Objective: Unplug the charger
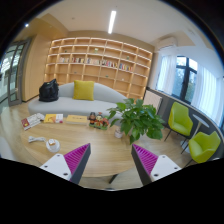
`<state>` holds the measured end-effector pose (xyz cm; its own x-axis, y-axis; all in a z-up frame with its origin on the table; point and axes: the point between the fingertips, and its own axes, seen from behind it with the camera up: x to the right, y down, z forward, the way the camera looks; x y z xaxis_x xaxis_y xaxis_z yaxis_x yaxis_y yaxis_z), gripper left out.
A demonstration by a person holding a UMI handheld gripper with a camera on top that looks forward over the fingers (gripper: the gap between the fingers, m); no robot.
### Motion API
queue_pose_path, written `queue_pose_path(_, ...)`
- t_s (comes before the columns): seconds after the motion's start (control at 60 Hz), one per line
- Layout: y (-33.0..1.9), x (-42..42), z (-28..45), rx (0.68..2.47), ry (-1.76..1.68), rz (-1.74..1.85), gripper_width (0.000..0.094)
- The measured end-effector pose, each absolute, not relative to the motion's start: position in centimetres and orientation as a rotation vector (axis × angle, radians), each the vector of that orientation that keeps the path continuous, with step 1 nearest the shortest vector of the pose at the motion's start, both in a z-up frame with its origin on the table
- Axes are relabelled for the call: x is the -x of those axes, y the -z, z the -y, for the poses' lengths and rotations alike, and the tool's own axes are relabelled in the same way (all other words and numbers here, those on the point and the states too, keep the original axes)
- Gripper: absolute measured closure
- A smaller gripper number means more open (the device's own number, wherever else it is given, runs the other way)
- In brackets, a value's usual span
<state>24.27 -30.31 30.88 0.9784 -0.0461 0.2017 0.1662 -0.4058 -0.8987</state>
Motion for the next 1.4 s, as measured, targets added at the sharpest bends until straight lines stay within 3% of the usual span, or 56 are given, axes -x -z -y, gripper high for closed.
queue_pose_path(0.267, -29.0, -25.1, 30.8, 1.979, 0.243, 0.093, 0.008)
queue_pose_path(0.45, -22.7, -21.5, 31.0, 2.013, 0.17, 0.153, 0.0085)
queue_pose_path(0.667, -13.2, -8.7, 29.2, 2.044, -0.094, 0.297, 0.0082)
queue_pose_path(0.883, -8.9, 2.4, 21.5, 1.977, -0.243, 0.332, 0.0083)
queue_pose_path(1.067, -6.3, 6.1, 14.6, 1.956, -0.246, 0.256, 0.0089)
queue_pose_path(1.233, -4.4, 7.9, 11.5, 1.948, -0.251, 0.235, 0.0247)
queue_pose_path(1.317, -4.4, 8.3, 10.9, 1.923, -0.24, 0.228, 0.0387)
queue_pose_path(1.35, -4.3, 7.5, 10.4, 1.918, -0.19, 0.212, 0.0517)
queue_pose_path(1.4, -4.3, 7.4, 10.4, 1.922, -0.188, 0.204, 0.0545)
